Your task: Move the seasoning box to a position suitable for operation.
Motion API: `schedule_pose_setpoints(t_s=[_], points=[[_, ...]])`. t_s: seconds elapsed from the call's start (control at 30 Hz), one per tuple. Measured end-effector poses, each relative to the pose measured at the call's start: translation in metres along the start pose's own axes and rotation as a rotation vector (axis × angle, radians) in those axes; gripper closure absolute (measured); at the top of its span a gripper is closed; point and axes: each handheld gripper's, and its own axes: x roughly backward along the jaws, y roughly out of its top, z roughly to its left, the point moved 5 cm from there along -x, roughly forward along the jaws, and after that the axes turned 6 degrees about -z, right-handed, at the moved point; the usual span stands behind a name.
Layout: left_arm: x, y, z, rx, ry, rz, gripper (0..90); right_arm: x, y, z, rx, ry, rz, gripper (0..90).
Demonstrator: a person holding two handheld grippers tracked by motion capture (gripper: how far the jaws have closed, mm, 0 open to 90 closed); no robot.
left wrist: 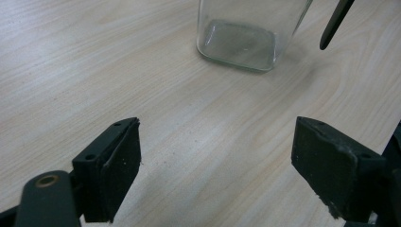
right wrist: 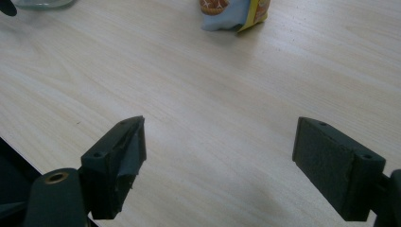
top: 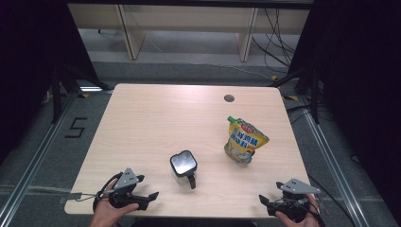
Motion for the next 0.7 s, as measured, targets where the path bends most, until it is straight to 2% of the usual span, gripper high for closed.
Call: schedule_pose_setpoints(t_s=[0.03, 0.07, 0.1, 0.13, 0.17, 0.2, 0.23, 0.27, 0.3, 0.4, 0.43, 0.53, 0.57, 0.63, 0.67, 0.7], points=[[0.001, 0.000, 0.001, -0.013, 0.000, 0.014, 16.4, 0.000, 0.000, -0.002, 0.028, 0.010, -0.002, 19.5], [0.000, 0.000, -0.001, 0.002, 0.001, -0.011, 16.4, 0.000, 0.000, -0.003, 0.032, 0.007, 0.000, 19.8], [-0.001, 0.001, -0.002, 0.015, -0.001, -0.023, 16.5, 0.000, 0.000, -0.001, 0.014, -0.001, -0.003, 20.2], [-0.001, 0.001, -0.002, 0.015, -0.001, -0.023, 16.8, 0.000, 0.000, -0.001, 0.014, -0.001, -0.003, 20.2], [0.000, 0.001, -0.003, 0.037, -0.003, -0.014, 17.5, 0.001, 0.001, -0.002, 0.017, -0.001, -0.002, 20.3], [0.000, 0.001, -0.003, 0.037, -0.003, -0.014, 18.5, 0.000, 0.001, -0.002, 0.012, 0.000, -0.008, 20.3], [0.001, 0.001, -0.002, -0.002, -0.014, 0.002, 19.6, 0.000, 0.001, -0.002, 0.012, -0.001, -0.009, 20.5], [0.001, 0.001, -0.002, -0.002, -0.014, 0.002, 20.3, 0.000, 0.001, -0.002, 0.012, 0.000, -0.006, 20.7], [0.001, 0.002, -0.007, 0.032, -0.014, -0.013, 20.9, 0.000, 0.001, -0.002, 0.016, -0.003, -0.005, 20.9], [0.001, 0.003, -0.010, 0.032, -0.019, -0.028, 25.7, 0.000, 0.001, -0.002, 0.017, -0.002, -0.006, 21.0], [0.002, 0.005, -0.012, 0.020, -0.030, -0.044, 28.5, 0.000, 0.001, -0.002, 0.015, -0.001, -0.007, 21.1], [0.002, 0.007, -0.015, 0.023, -0.041, -0.049, 38.6, 0.000, 0.001, -0.002, 0.016, -0.001, -0.002, 21.3], [0.003, 0.008, -0.018, -0.017, -0.060, -0.045, 44.0, 0.000, 0.001, -0.002, 0.011, 0.001, -0.007, 21.4], [0.003, 0.008, -0.020, -0.021, -0.057, -0.042, 46.3, 0.000, 0.002, -0.002, 0.015, 0.013, -0.008, 21.5], [0.003, 0.009, -0.023, -0.045, -0.067, -0.050, 57.6, 0.000, 0.002, -0.002, 0.016, 0.009, -0.012, 21.6], [0.003, 0.009, -0.026, -0.033, -0.078, -0.067, 61.8, 0.000, 0.001, -0.001, 0.011, 0.016, -0.010, 21.7]])
